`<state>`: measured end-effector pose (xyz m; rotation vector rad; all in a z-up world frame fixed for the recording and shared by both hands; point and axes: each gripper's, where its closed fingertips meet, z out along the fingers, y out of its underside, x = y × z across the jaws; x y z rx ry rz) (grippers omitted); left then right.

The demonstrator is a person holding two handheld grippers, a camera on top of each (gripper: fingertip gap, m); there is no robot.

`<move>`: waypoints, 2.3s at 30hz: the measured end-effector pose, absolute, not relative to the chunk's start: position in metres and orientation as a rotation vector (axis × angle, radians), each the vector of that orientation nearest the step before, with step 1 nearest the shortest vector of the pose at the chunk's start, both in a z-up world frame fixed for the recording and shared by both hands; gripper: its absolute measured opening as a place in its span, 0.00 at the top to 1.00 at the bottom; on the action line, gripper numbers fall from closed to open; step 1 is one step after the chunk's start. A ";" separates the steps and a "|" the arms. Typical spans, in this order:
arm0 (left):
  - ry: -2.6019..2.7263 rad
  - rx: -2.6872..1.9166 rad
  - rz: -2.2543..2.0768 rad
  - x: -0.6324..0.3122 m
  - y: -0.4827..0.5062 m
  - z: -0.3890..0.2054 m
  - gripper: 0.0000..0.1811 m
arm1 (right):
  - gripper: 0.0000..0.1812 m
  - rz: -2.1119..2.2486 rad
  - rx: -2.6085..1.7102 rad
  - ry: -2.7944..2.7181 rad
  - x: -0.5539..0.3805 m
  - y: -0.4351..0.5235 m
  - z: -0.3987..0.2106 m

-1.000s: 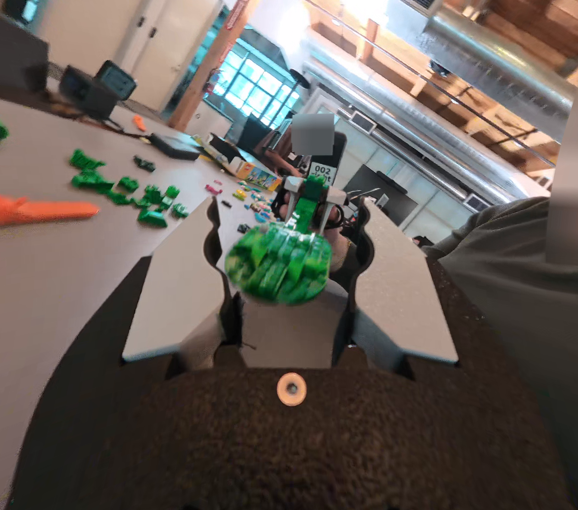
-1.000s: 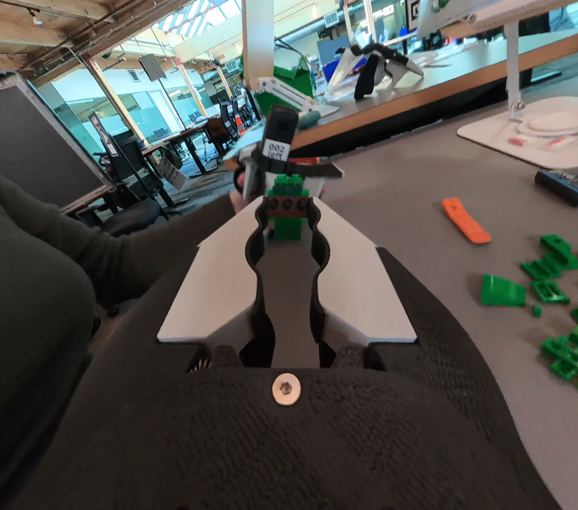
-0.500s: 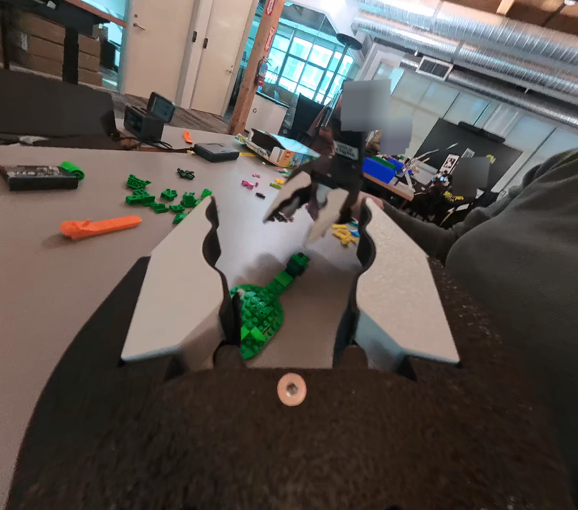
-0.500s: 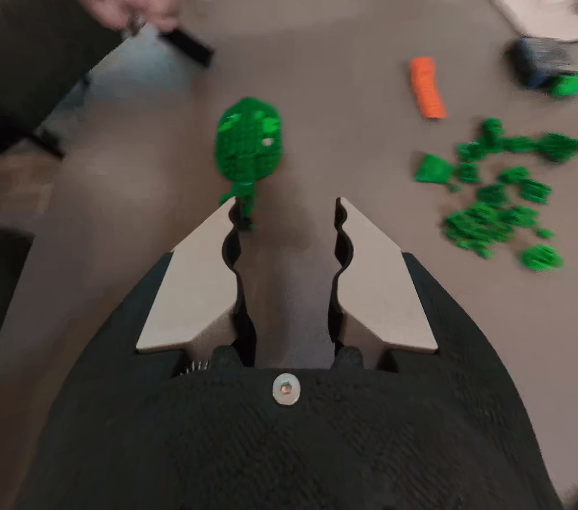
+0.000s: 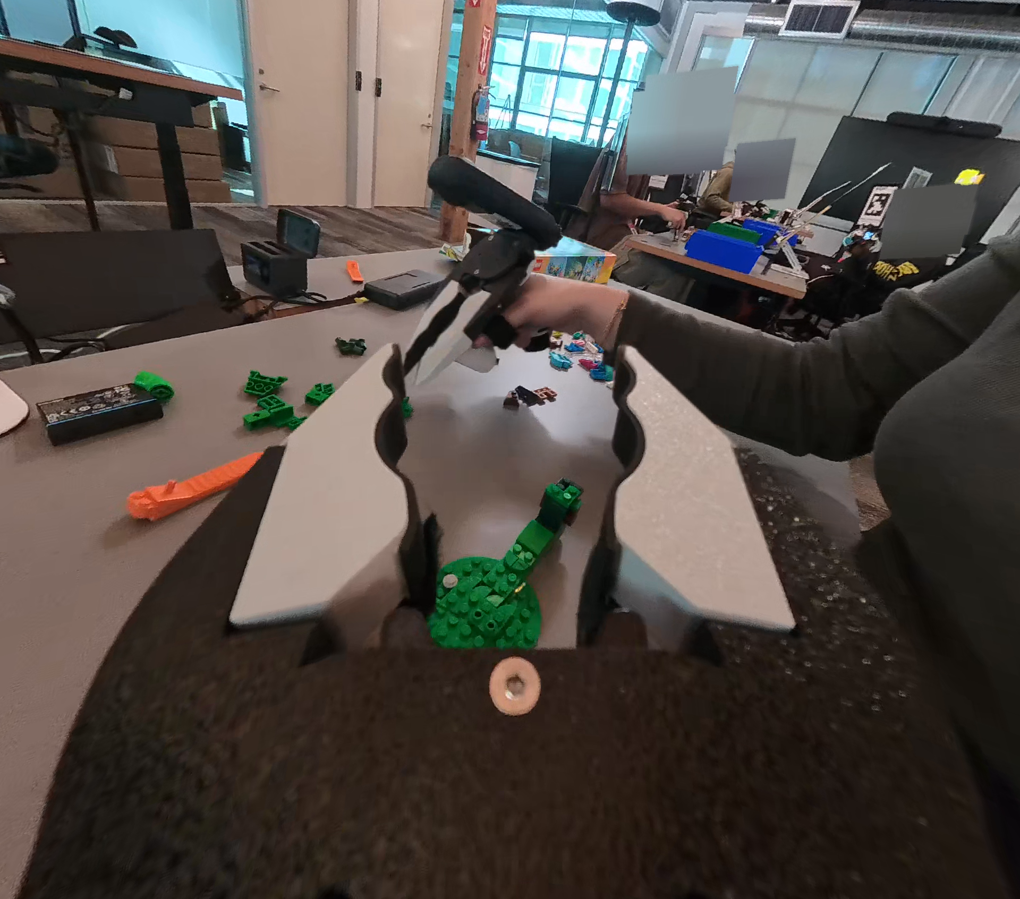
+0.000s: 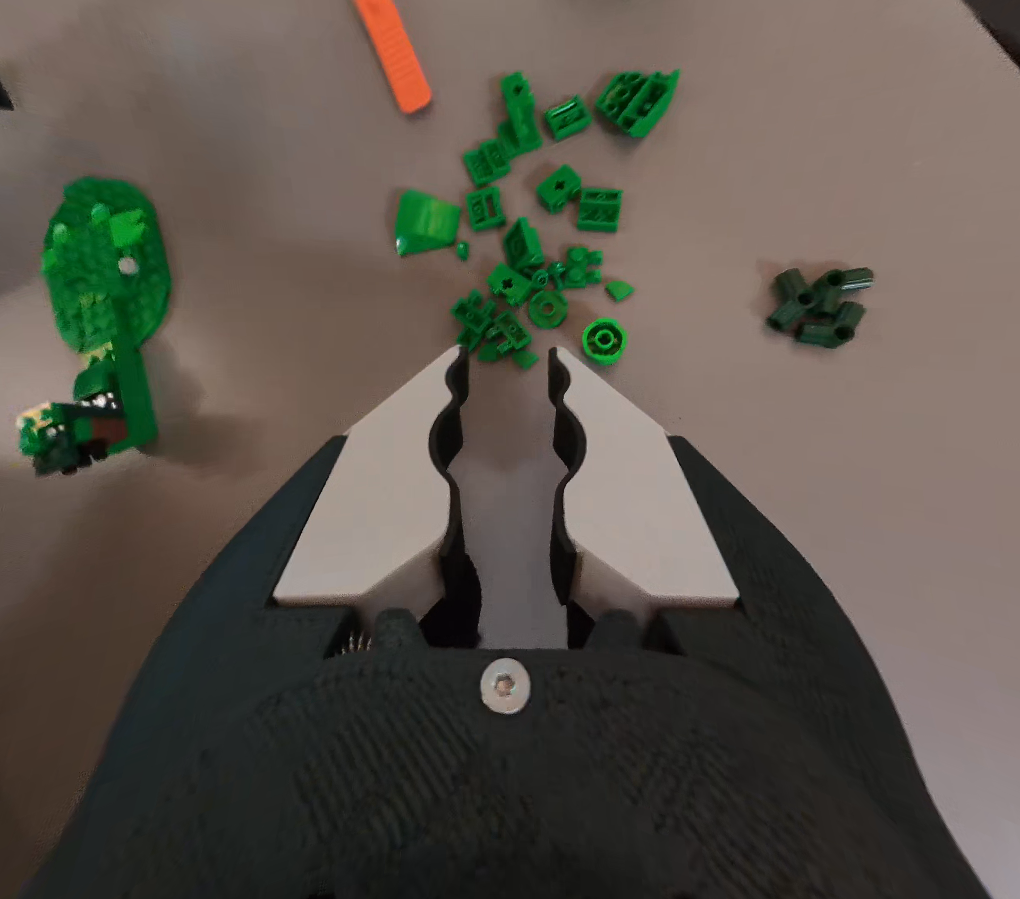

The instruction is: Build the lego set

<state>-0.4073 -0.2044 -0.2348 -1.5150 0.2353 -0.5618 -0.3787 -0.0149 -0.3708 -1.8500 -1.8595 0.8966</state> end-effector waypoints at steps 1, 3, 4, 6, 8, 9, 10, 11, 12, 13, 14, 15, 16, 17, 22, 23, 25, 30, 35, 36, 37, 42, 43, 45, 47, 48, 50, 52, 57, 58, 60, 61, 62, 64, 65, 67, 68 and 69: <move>0.233 -1.517 -0.555 -0.407 -0.203 -0.236 0.60 | 0.85 0.882 -1.830 -1.883 -0.377 -0.016 -0.373; 0.229 -1.526 -0.553 -0.405 -0.201 -0.239 0.60 | 0.84 0.871 -1.768 -1.941 -0.376 -0.021 -0.379; 0.230 -1.532 -0.551 -0.404 -0.199 -0.241 0.60 | 0.83 0.849 -1.756 -1.966 -0.375 -0.022 -0.383; 0.236 -1.541 -0.543 -0.401 -0.197 -0.242 0.60 | 0.83 0.871 -1.716 -1.980 -0.377 -0.025 -0.385; 0.242 -1.547 -0.533 -0.398 -0.195 -0.243 0.61 | 0.84 0.969 -1.670 -1.970 -0.384 -0.034 -0.379; 0.247 -1.551 -0.529 -0.396 -0.194 -0.244 0.61 | 0.85 0.977 -1.644 -1.973 -0.387 -0.037 -0.377; 0.253 -1.558 -0.523 -0.395 -0.194 -0.245 0.61 | 0.85 0.953 -1.622 -1.981 -0.390 -0.038 -0.378; 0.255 -1.567 -0.515 -0.394 -0.193 -0.246 0.61 | 0.85 0.922 -1.607 -1.993 -0.392 -0.038 -0.380; 0.255 -1.578 -0.506 -0.394 -0.192 -0.247 0.61 | 0.86 0.905 -1.593 -2.000 -0.395 -0.039 -0.381; 0.257 -1.586 -0.499 -0.393 -0.191 -0.248 0.61 | 0.86 0.901 -1.583 -2.010 -0.398 -0.041 -0.382; 0.259 -1.590 -0.491 -0.392 -0.190 -0.249 0.62 | 0.87 0.897 -1.569 -2.022 -0.400 -0.044 -0.383; 0.261 -1.592 -0.482 -0.391 -0.189 -0.248 0.62 | 0.92 0.889 -1.547 -2.040 -0.401 -0.046 -0.384; 0.264 -1.594 -0.474 -0.390 -0.188 -0.248 0.62 | 0.93 0.875 -1.521 -2.058 -0.402 -0.047 -0.384; 0.268 -1.598 -0.464 -0.389 -0.187 -0.249 0.62 | 0.94 0.856 -1.494 -2.075 -0.403 -0.048 -0.384; 0.225 -1.702 -0.396 -0.389 -0.164 -0.266 0.70 | 0.95 0.758 -1.206 -2.065 -0.404 -0.057 -0.363; 0.210 -1.729 -0.387 -0.389 -0.156 -0.270 0.72 | 0.95 0.742 -1.106 -2.049 -0.404 -0.063 -0.354; 0.216 -1.763 -0.404 -0.382 -0.140 -0.276 0.73 | 0.95 0.685 -0.870 -2.001 -0.400 -0.078 -0.331; 0.331 -1.813 -0.443 -0.364 -0.114 -0.286 0.80 | 0.95 0.469 -0.346 -1.864 -0.374 -0.120 -0.277; 0.505 -1.705 -0.518 -0.341 -0.125 -0.272 0.97 | 0.96 0.406 -0.242 -1.872 -0.347 -0.129 -0.262; 0.534 -1.681 -0.509 -0.338 -0.127 -0.269 0.97 | 0.96 0.444 -0.257 -1.876 -0.344 -0.132 -0.259; 0.553 -1.652 -0.499 -0.335 -0.128 -0.266 0.97 | 0.97 0.496 -0.283 -1.875 -0.341 -0.135 -0.255; 0.626 -1.492 -0.479 -0.326 -0.139 -0.247 0.97 | 0.88 0.948 -0.579 -1.936 -0.331 -0.142 -0.244; 0.657 -1.457 -0.475 -0.322 -0.142 -0.244 0.97 | 0.92 0.991 -0.595 -1.960 -0.328 -0.144 -0.245; 0.724 -1.409 -0.474 -0.316 -0.150 -0.241 0.97 | 0.98 1.049 -0.579 -1.988 -0.323 -0.150 -0.243; 0.780 -1.385 -0.454 -0.312 -0.155 -0.241 0.97 | 0.98 1.068 -0.568 -2.025 -0.320 -0.156 -0.243; 0.800 -1.377 -0.451 -0.310 -0.157 -0.241 0.97 | 0.98 1.070 -0.563 -2.039 -0.318 -0.158 -0.244; 0.812 -1.374 -0.464 -0.309 -0.159 -0.240 0.98 | 0.98 1.057 -0.546 -2.048 -0.318 -0.161 -0.243; 0.821 -1.388 -0.467 -0.309 -0.160 -0.241 0.98 | 0.99 1.013 -0.535 -2.062 -0.318 -0.162 -0.243; 0.845 -1.472 -0.444 -0.314 -0.157 -0.250 0.98 | 0.99 0.608 -0.351 -2.068 -0.321 -0.156 -0.251; 0.850 -1.486 -0.438 -0.315 -0.156 -0.252 0.98 | 0.99 0.489 -0.294 -2.059 -0.323 -0.154 -0.253; 0.835 -1.496 -0.433 -0.317 -0.153 -0.252 0.99 | 0.99 0.277 -0.203 -2.014 -0.326 -0.150 -0.253; 0.804 -1.492 -0.435 -0.319 -0.151 -0.249 0.98 | 1.00 0.196 -0.177 -1.976 -0.328 -0.147 -0.250; 0.746 -1.483 -0.434 -0.323 -0.147 -0.244 0.98 | 1.00 0.133 -0.165 -1.925 -0.330 -0.142 -0.245; 0.640 -1.475 -0.422 -0.329 -0.140 -0.239 1.00 | 1.00 0.059 -0.171 -1.835 -0.334 -0.135 -0.233; 0.606 -1.453 -0.425 -0.330 -0.139 -0.235 0.92 | 1.00 0.038 -0.184 -1.823 -0.335 -0.131 -0.232; 0.567 -1.427 -0.400 -0.330 -0.140 -0.229 0.81 | 1.00 -0.003 -0.181 -1.804 -0.335 -0.128 -0.230; 0.549 -1.428 -0.395 -0.329 -0.139 -0.227 0.79 | 1.00 -0.040 -0.169 -1.793 -0.336 -0.126 -0.230; 0.526 -1.449 -0.416 -0.328 -0.139 -0.227 0.77 | 1.00 -0.073 -0.153 -1.780 -0.336 -0.124 -0.230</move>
